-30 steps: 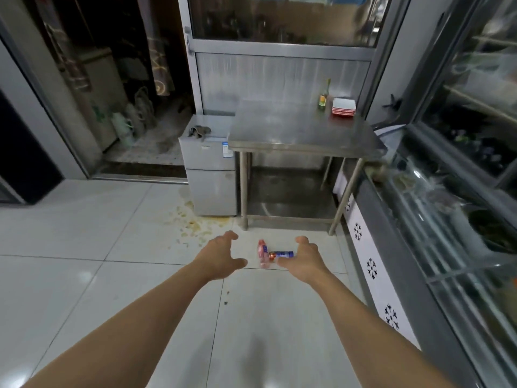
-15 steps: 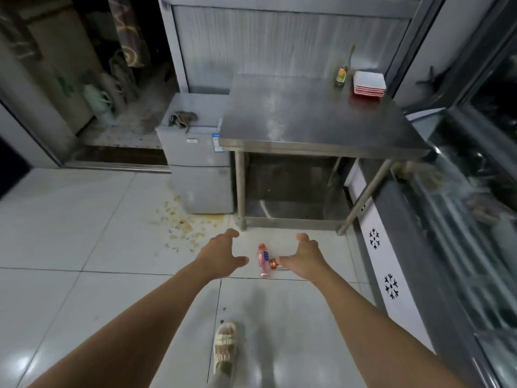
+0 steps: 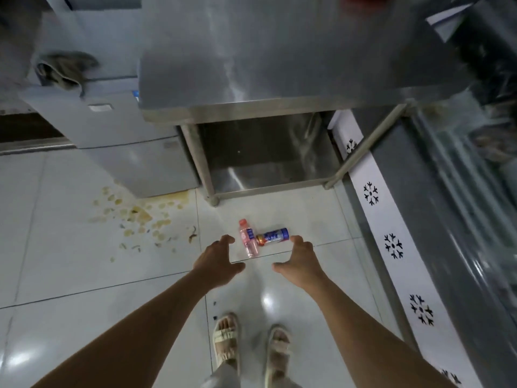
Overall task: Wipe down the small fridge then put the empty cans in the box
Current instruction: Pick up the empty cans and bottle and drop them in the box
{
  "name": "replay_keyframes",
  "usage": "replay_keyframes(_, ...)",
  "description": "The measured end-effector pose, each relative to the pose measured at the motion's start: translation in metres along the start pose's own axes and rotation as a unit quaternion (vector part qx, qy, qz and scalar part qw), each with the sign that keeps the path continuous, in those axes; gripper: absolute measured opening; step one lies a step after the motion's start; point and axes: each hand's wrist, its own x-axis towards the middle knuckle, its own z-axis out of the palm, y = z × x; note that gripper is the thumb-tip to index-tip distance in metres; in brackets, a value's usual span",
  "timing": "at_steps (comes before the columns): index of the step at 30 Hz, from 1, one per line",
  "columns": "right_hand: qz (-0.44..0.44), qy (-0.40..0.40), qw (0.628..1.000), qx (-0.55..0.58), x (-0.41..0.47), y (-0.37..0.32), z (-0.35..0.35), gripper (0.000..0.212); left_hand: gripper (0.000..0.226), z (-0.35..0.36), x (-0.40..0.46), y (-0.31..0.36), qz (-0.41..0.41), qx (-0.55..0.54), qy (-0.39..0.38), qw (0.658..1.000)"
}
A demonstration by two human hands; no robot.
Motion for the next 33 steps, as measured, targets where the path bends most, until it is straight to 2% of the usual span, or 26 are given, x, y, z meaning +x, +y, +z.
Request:
replay_keyframes(10,0.002,-0.030,1.000,-0.009,0.183,0.061,0.092,0.078,0.068,0.113,0.178,-0.055,-0.039,0.005,-0.038,0.998)
replay_keyframes(16,0.011,-0.038,0.998,-0.049,0.304,0.122,0.161,0.077,0.067,0.193,0.290,-0.095,-0.066,-0.011,-0.005,0.998)
replay_keyframes(19,-0.014,-0.023,0.996,-0.084,0.360,0.147,0.193,0.080,0.062,0.232,0.341,-0.114,-0.077,-0.018,0.029,0.996)
replay_keyframes(26,-0.086,0.049,0.978,-0.182,0.464,0.188,0.257,0.087,0.080,0.318,0.435,-0.151,-0.116,-0.060,0.080,0.988)
replay_keyframes(29,-0.106,0.074,0.962,-0.242,0.492,0.196,0.272,0.091,0.088,0.340,0.464,-0.156,-0.124,-0.077,0.097,0.984)
replay_keyframes(33,-0.143,0.103,0.927,-0.330,0.518,0.204,0.286,0.085,0.093,0.359,0.498,-0.159,-0.159,-0.134,0.122,0.970)
